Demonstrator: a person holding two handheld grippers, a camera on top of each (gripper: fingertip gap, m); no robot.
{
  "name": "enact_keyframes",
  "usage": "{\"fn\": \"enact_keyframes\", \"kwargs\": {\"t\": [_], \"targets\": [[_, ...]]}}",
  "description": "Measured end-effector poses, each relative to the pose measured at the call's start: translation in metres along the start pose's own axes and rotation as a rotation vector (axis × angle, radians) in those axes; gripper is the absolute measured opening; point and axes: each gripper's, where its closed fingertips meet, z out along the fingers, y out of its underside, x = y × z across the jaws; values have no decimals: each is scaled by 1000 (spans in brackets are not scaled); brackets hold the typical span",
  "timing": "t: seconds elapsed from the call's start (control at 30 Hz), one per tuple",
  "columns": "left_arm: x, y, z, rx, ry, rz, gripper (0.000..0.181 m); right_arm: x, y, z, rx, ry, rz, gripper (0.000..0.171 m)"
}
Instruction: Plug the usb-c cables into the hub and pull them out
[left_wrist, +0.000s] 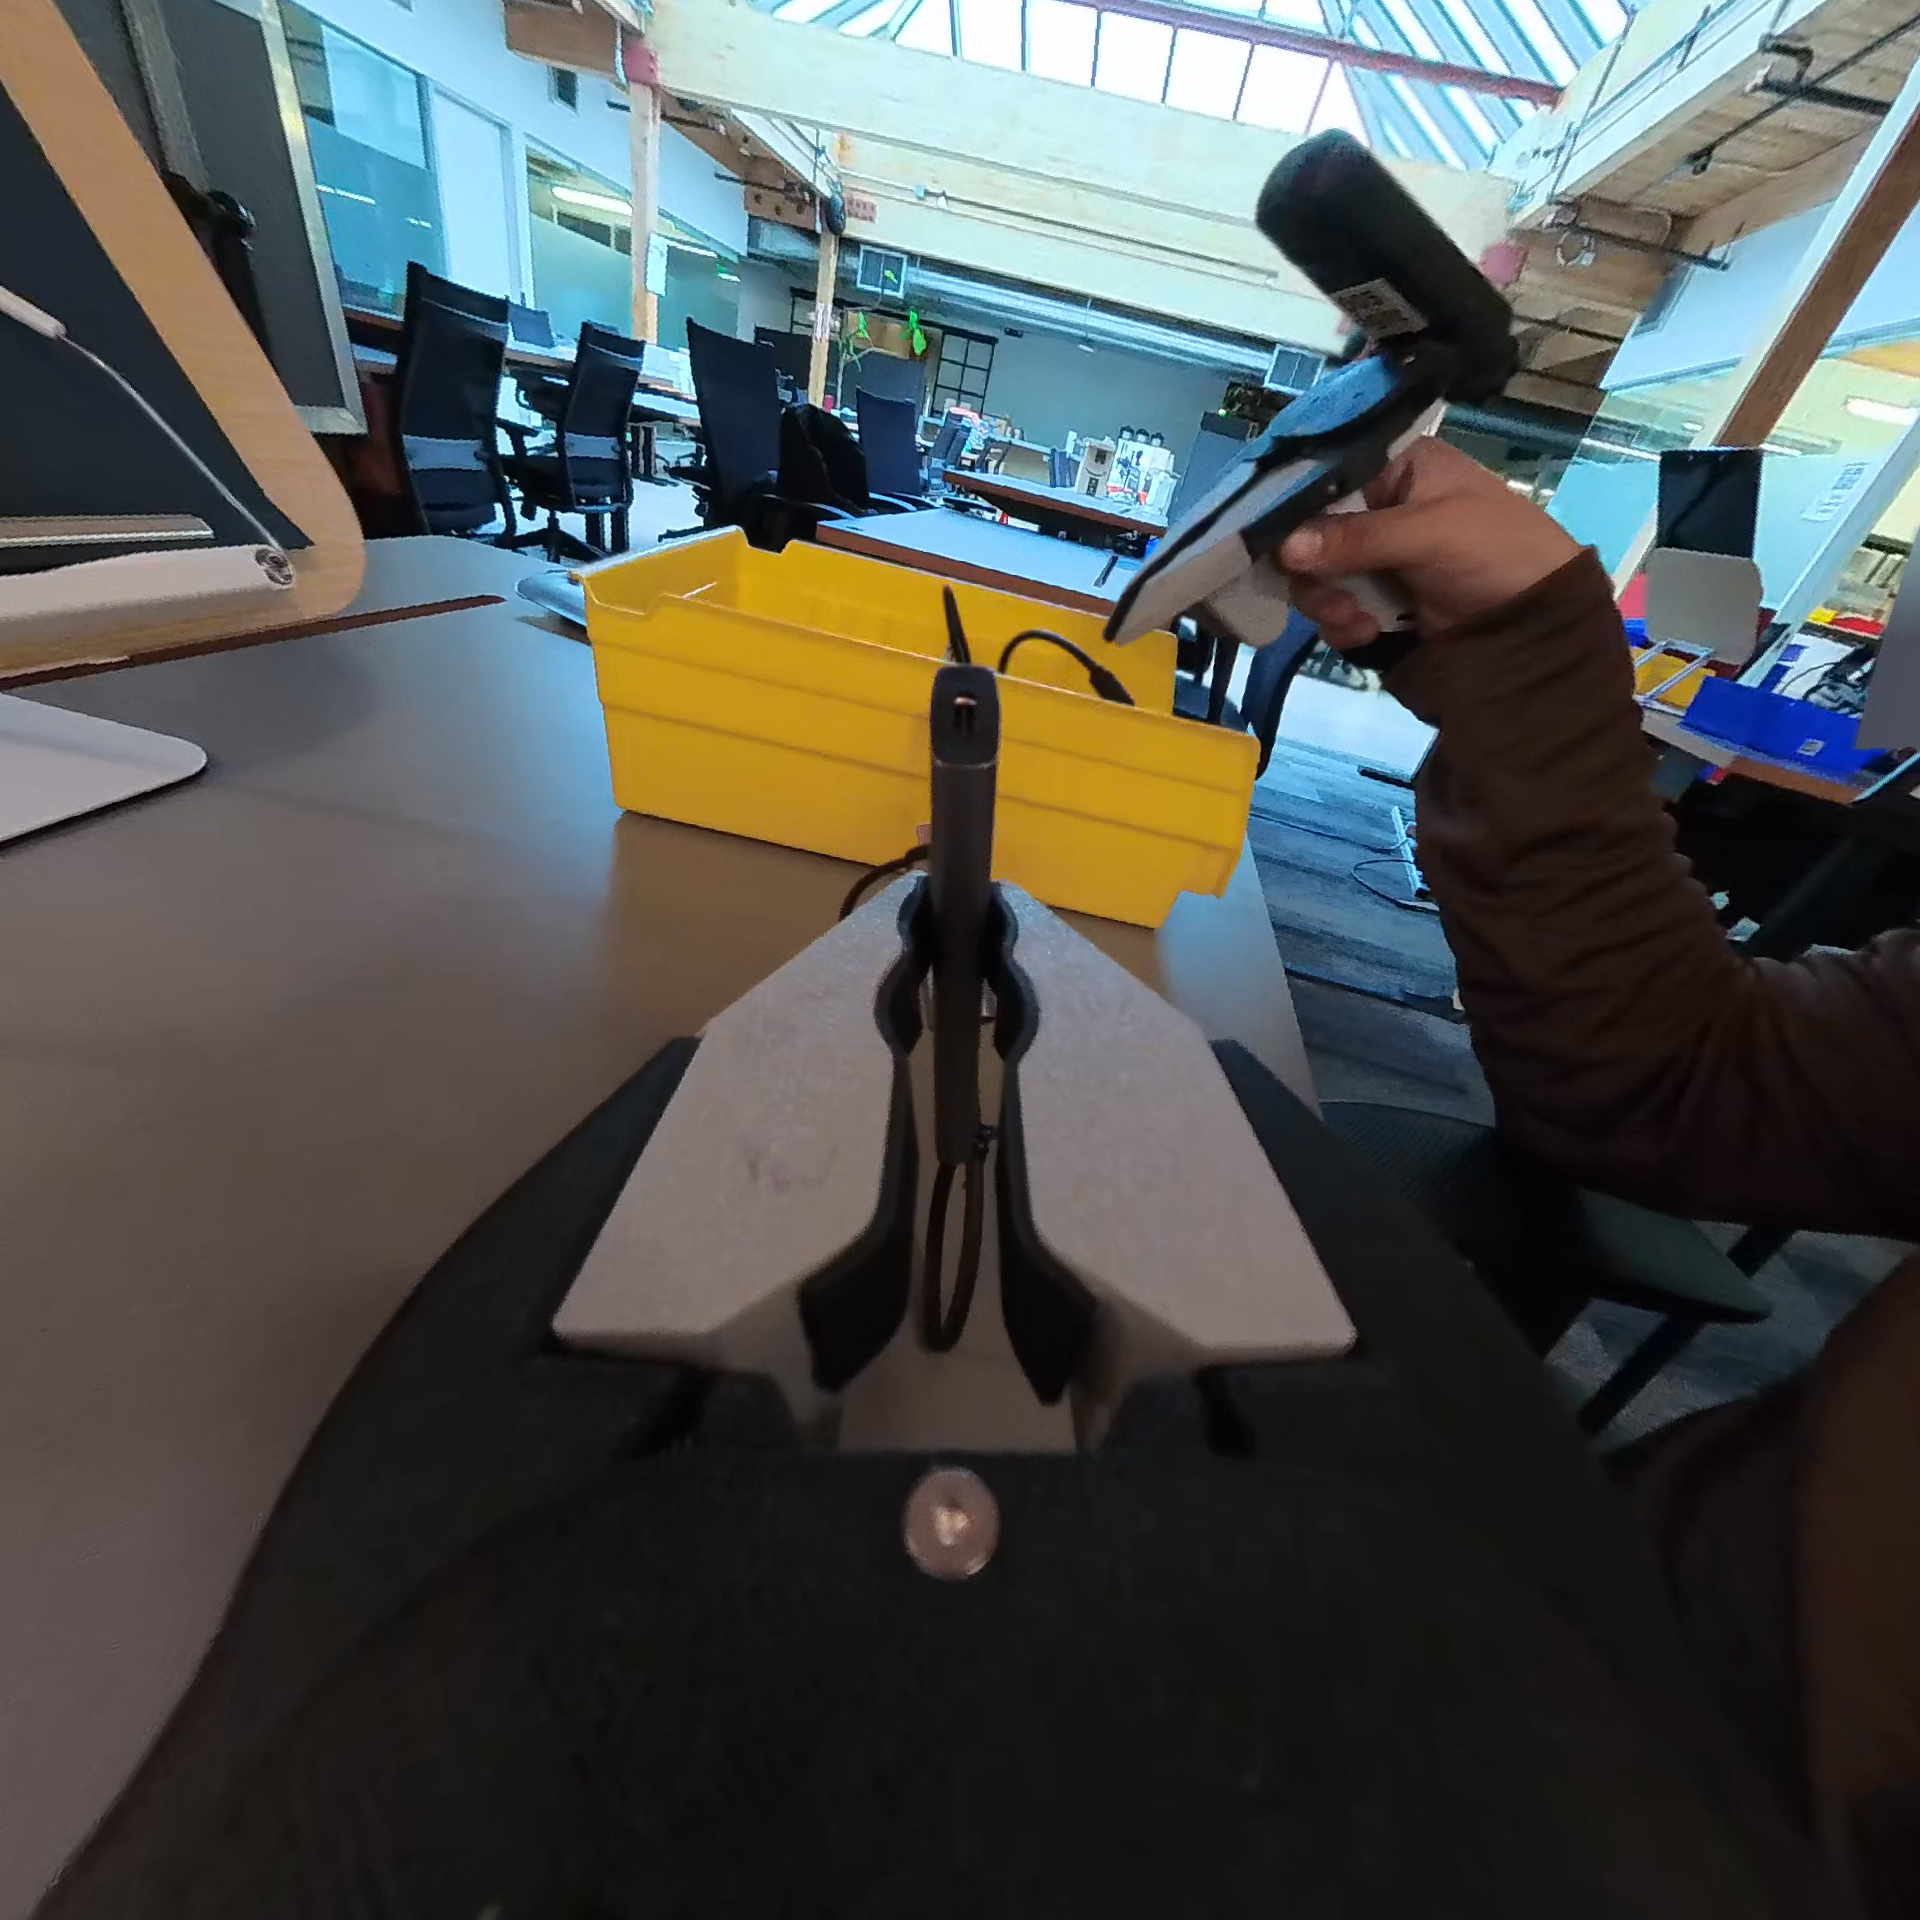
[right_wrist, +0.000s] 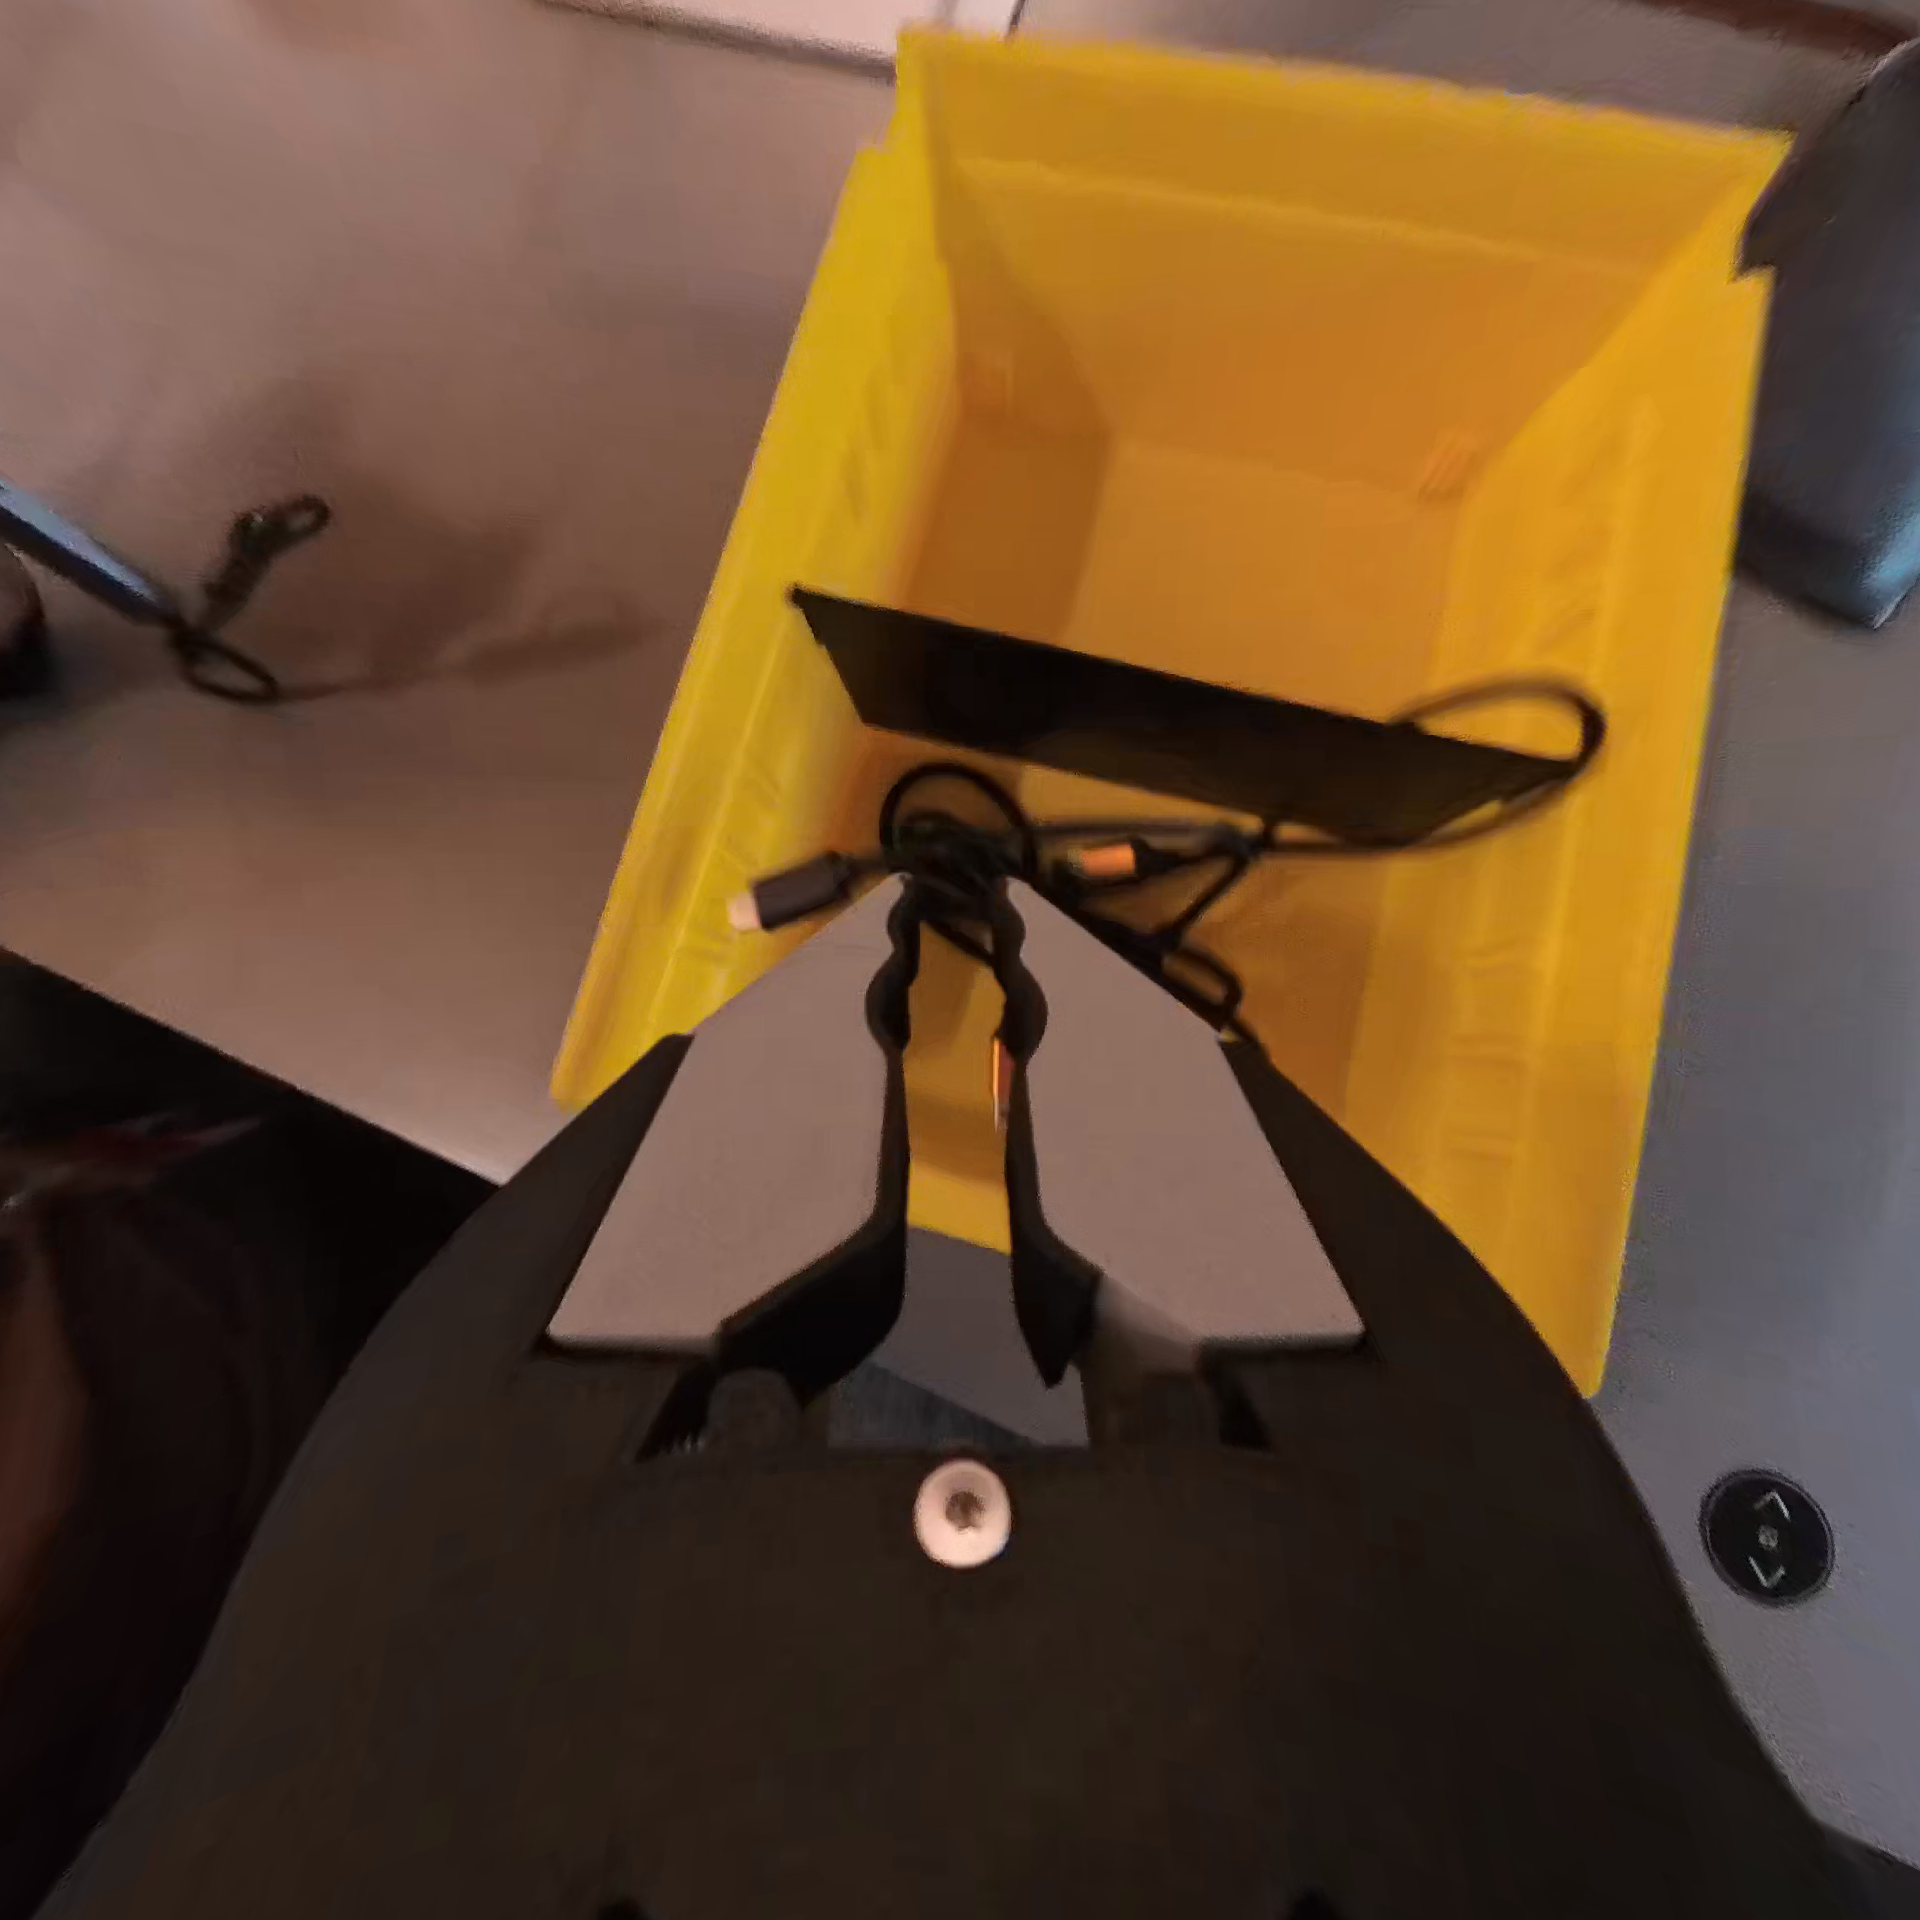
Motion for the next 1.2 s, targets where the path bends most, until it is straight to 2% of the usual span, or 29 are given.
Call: {"fn": "enact_keyframes", "kwargs": {"t": [0.13, 0.27, 0.33, 0.4, 0.47, 0.53, 0.57, 0.63, 0.7, 0.8, 0.87, 1.0, 1.1, 1.2], "targets": [[3, -5, -2, 33, 31, -25, 7, -26, -40, -29, 231, -32, -62, 21], [11, -13, -4, 85, 93, -51, 6, -124, -67, -38, 363, -341, -270, 24], [14, -20, -7, 124, 129, -76, 7, -183, -61, -26, 315, -548, -385, 33], [19, -28, -12, 175, 174, -94, 6, -226, -50, -1, 212, -669, -468, 42], [26, -36, -17, 223, 215, -93, 6, -247, -44, 35, 122, -656, -501, 56], [31, -40, -19, 243, 238, -78, 6, -261, -46, 68, 90, -617, -506, 61], [33, -40, -19, 246, 245, -71, 6, -268, -48, 82, 93, -611, -508, 62], [36, -40, -19, 245, 263, -74, 7, -278, -49, 100, 112, -607, -535, 38], [36, -37, -16, 229, 271, -99, 7, -286, -46, 103, 112, -665, -554, 25], [36, -39, -13, 237, 257, -121, 10, -277, -49, 102, 98, -627, -548, 20], [29, -41, -11, 257, 183, -96, 14, -261, -57, 93, 122, -558, -536, 20], [4, -28, -4, 197, -3, -104, 47, -215, -89, 54, 273, -370, -465, 14], [-9, -10, 2, 89, -92, -84, 48, -168, -114, 19, 379, -230, -391, 14], [-4, -5, 6, 62, -69, -84, 42, -100, -138, 2, 377, -8, -347, 13]]}}
